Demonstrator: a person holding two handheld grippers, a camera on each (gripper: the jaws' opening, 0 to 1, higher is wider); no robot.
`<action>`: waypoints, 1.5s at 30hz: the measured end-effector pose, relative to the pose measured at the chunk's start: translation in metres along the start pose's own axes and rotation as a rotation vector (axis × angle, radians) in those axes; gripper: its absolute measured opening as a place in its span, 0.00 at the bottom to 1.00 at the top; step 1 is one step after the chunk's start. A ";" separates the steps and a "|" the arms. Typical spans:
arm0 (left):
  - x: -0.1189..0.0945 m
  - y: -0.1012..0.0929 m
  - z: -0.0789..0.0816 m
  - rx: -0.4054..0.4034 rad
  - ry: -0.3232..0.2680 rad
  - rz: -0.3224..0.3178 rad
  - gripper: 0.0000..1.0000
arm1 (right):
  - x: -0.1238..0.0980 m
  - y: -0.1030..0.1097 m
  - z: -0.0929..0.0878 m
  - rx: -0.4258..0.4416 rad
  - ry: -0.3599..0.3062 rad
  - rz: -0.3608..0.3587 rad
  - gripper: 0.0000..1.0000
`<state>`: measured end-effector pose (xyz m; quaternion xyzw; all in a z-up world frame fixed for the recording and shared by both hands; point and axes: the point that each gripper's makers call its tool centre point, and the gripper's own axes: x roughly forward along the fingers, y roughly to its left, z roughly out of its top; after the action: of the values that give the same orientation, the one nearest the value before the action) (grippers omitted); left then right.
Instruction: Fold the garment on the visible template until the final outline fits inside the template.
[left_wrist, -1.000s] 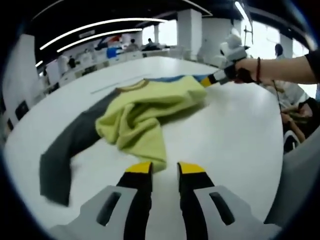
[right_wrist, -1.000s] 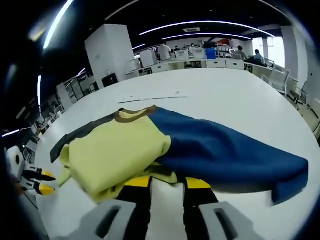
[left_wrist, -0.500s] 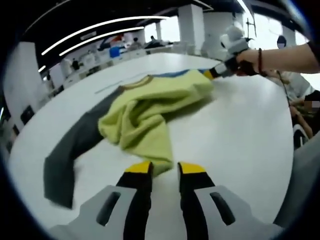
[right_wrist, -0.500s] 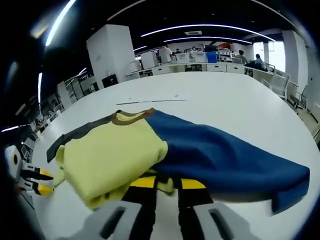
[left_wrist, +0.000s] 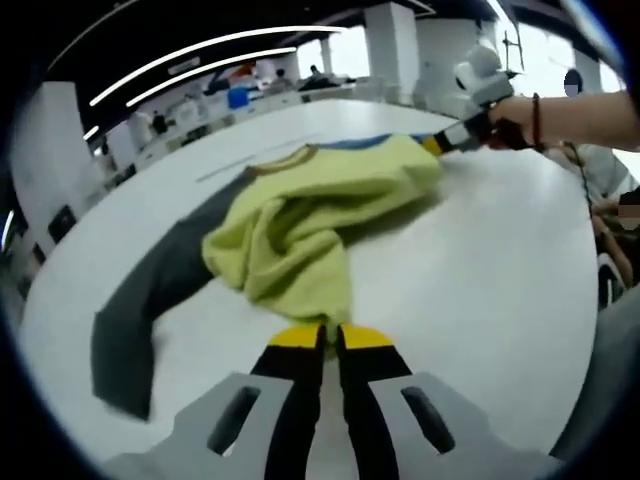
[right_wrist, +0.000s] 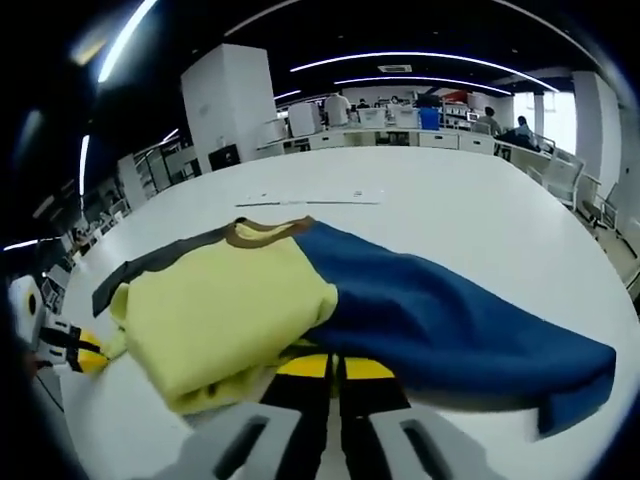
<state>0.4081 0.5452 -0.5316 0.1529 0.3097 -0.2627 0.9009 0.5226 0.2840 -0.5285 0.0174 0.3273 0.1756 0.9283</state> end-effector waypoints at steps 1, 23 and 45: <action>-0.003 0.003 0.003 -0.023 -0.011 0.001 0.02 | -0.002 0.001 0.001 -0.004 0.000 0.005 0.00; -0.056 0.035 0.043 -0.194 -0.081 -0.005 0.01 | -0.070 0.022 -0.006 -0.069 0.055 0.067 0.00; -0.090 0.032 -0.012 -0.347 0.064 -0.033 0.01 | -0.143 0.056 -0.057 -0.023 0.105 0.113 0.00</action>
<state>0.3600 0.6110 -0.4796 -0.0016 0.3813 -0.2153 0.8990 0.3672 0.2834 -0.4789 0.0160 0.3722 0.2320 0.8986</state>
